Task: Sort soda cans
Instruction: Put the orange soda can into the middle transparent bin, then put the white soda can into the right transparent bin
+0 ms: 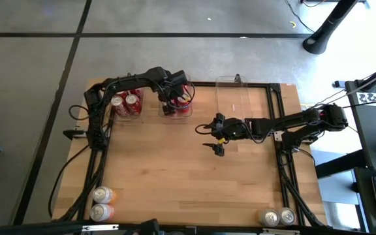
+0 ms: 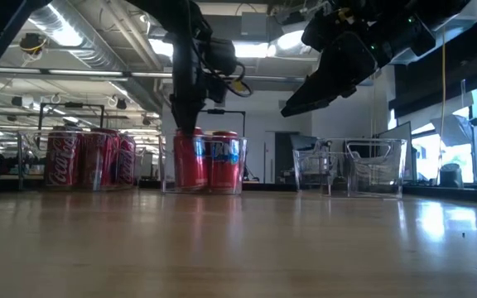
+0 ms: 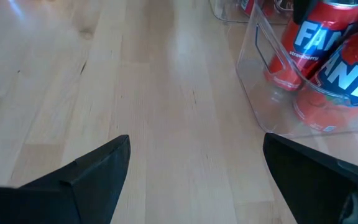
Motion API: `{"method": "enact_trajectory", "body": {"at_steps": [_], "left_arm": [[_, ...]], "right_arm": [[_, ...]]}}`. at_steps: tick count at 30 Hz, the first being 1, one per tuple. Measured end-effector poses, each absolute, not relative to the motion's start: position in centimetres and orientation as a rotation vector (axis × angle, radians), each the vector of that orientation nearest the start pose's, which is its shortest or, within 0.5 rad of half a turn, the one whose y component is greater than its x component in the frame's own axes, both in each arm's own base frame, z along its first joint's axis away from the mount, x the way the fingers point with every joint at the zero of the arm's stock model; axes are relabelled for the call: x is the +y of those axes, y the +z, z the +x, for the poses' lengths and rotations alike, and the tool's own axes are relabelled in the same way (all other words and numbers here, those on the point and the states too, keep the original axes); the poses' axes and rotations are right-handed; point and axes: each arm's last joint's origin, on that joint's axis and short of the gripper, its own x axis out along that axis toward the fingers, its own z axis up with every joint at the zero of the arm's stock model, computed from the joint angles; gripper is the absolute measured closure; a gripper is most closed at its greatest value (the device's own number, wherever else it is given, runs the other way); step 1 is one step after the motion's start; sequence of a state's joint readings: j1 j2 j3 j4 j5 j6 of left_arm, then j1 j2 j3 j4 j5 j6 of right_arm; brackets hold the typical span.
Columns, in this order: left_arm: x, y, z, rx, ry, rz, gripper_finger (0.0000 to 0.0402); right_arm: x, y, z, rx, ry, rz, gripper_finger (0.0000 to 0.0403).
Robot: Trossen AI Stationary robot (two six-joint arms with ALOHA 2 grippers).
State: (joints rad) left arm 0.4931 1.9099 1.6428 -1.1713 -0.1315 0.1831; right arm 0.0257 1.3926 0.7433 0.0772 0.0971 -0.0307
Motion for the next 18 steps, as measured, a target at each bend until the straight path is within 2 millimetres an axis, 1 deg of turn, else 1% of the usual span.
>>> {"method": "enact_trajectory", "body": {"at_steps": [3,9,12,14,18], "left_arm": [[17.9,25.0,32.7,1.463,0.392,-0.123,0.0098],[18.0,25.1,32.7,1.458,0.406,-0.124,0.0052],[17.8,25.5,32.4,1.467,0.408,-0.113,0.0041],[17.6,26.4,32.0,1.465,0.426,-0.095,0.004],[16.9,29.4,31.0,1.41,0.464,-0.053,0.0039]], "right_arm": [[0.5,21.1,28.6,0.572,-0.061,-0.065,0.0038],[0.5,21.1,28.6,0.573,-0.061,-0.065,0.0038],[0.5,21.1,28.6,0.572,-0.061,-0.065,0.0038],[0.5,21.1,28.6,0.572,-0.06,-0.065,0.0038],[0.5,21.1,28.6,0.571,-0.061,-0.065,0.0038]]}}
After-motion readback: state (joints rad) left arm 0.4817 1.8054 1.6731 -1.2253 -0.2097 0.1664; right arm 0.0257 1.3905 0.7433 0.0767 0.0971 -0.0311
